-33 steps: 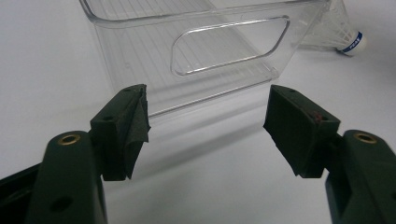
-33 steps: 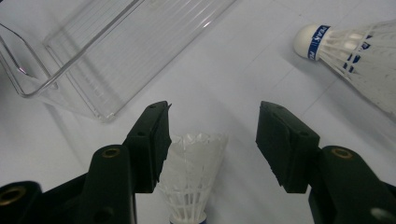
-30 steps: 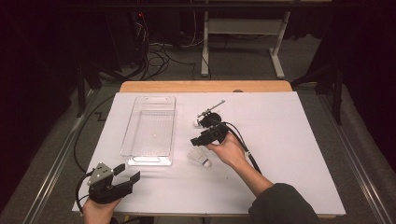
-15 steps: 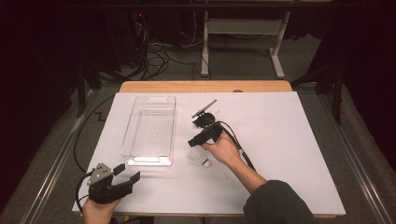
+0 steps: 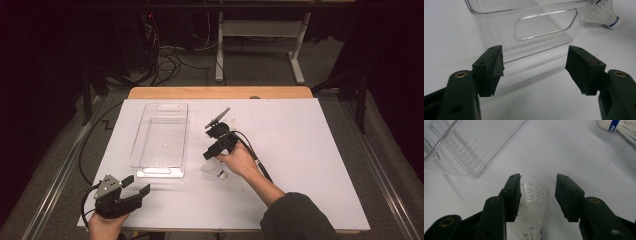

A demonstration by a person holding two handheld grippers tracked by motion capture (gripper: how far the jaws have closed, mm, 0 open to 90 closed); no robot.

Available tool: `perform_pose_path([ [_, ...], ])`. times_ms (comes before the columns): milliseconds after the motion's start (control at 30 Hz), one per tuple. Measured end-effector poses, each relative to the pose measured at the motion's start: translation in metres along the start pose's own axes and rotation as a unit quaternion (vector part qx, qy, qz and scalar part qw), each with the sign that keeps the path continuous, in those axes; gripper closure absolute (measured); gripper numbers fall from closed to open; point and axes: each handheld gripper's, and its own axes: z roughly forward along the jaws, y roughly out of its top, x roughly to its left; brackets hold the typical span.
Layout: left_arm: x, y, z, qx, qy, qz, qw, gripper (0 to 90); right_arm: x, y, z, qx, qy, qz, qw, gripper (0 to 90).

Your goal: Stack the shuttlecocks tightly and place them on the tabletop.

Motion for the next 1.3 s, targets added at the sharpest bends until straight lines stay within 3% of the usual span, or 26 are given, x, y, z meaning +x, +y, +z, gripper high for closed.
perform_pose_path([
  [467,0.000,0.000,0.000,0.000,-0.001,0.000,1.0000,31.4,0.003,-0.003,-0.004,0.017,-0.015,-0.015,0.9996,88.2],
  [667,0.000,0.000,0.000,0.001,-0.001,0.001,1.0000,31.4,0.001,-0.004,-0.009,0.005,-0.020,-0.026,0.9995,89.4],
  [933,0.000,0.000,0.000,0.001,-0.001,0.001,1.0000,31.4,-0.005,-0.005,-0.021,-0.036,-0.036,-0.025,0.9984,89.3],
  [1033,0.000,0.000,0.000,0.001,-0.001,0.000,1.0000,31.4,-0.006,-0.006,-0.022,-0.047,-0.049,-0.034,0.9971,89.3],
  [1300,0.000,0.000,0.000,0.000,-0.001,0.000,1.0000,31.4,-0.013,-0.006,-0.021,-0.060,-0.065,-0.030,0.9957,89.3],
])
